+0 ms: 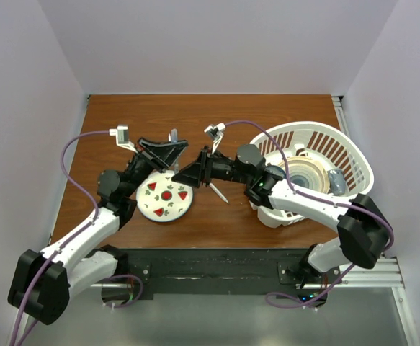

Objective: Insert the pens into the pen caps

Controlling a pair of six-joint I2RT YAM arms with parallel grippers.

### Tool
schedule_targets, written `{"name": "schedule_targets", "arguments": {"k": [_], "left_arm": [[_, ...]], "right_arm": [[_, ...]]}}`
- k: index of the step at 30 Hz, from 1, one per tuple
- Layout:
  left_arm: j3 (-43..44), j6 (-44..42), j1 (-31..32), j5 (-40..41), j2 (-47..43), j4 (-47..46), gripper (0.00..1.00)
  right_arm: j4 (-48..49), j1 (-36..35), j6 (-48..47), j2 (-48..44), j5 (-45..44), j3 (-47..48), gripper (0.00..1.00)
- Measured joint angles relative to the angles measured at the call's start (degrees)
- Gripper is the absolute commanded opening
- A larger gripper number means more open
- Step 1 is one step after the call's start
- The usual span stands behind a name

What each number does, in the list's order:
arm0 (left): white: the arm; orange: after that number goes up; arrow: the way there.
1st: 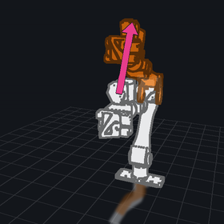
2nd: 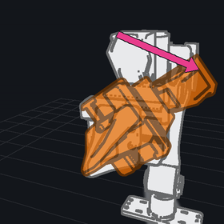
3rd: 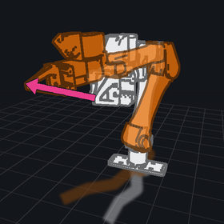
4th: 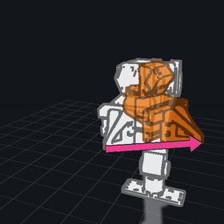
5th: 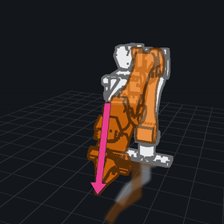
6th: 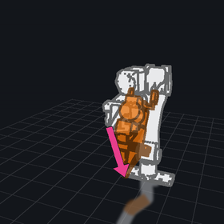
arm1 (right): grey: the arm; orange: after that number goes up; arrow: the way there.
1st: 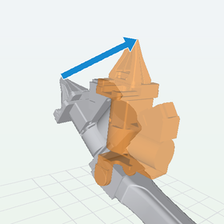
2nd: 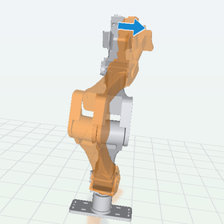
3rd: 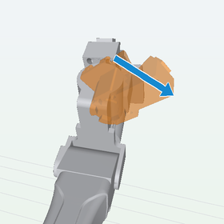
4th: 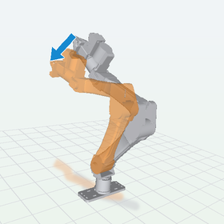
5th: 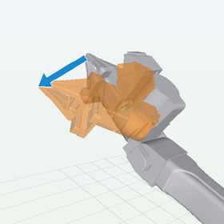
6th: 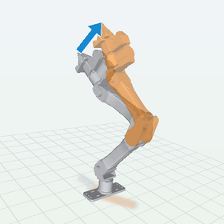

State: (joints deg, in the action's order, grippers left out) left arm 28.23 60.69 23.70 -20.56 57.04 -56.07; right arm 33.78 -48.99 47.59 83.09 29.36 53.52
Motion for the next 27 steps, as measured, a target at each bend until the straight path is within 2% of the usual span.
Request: {"name": "schedule_targets", "arguments": {"k": [3,4,5,7,8,9,11,13,14,16,27], "left_arm": [[-0.9,0.4,0.5,0.2,0.2,-1.4,0.00],[-1.1,0.6,0.6,0.2,0.4,-1.7,0.00],[-1.2,0.8,0.8,0.3,0.5,-2.0,0.03],[-1.3,1.5,0.8,0.9,0.9,-2.5,0.15],[-1.4,1.8,0.8,1.0,1.0,-3.0,0.28],[-1.4,1.8,0.9,1.2,1.0,-3.2,0.35],[-1.4,1.8,0.9,1.0,1.0,-3.5,0.48],[-1.3,1.3,0.9,0.6,0.9,-3.3,0.54],[-0.9,1.0,1.1,0.3,0.7,-2.3,0.66],[0.5,-0.2,1.2,-0.2,0.3,-0.1,0.69],[6.1,-4.9,1.2,-0.5,-2.4,7.4,0.69]], "right_arm": [[1.9,-0.1,0.6,0.0,-1.4,0.0,0.17],[2.4,-0.1,0.6,0.0,-1.6,0.0,0.03],[2.9,-0.1,0.9,0.1,-1.7,0.0,0.00],[3.9,-0.2,0.9,0.1,-1.8,0.0,0.00],[4.1,-0.3,1.0,0.1,-1.9,0.0,0.00],[4.5,-0.2,1.0,0.1,-1.8,-0.1,0.00],[5.0,-0.3,1.1,0.1,-1.9,-0.2,0.00],[5.2,-0.3,1.1,-0.2,-1.9,-0.5,0.00],[5.2,-0.3,1.0,-0.5,-1.9,-0.8,0.00],[4.6,-0.3,0.9,-1.4,-1.8,-1.2,0.00],[2.9,-0.3,-0.8,-6.8,0.3,-2.5,0.00]]}}
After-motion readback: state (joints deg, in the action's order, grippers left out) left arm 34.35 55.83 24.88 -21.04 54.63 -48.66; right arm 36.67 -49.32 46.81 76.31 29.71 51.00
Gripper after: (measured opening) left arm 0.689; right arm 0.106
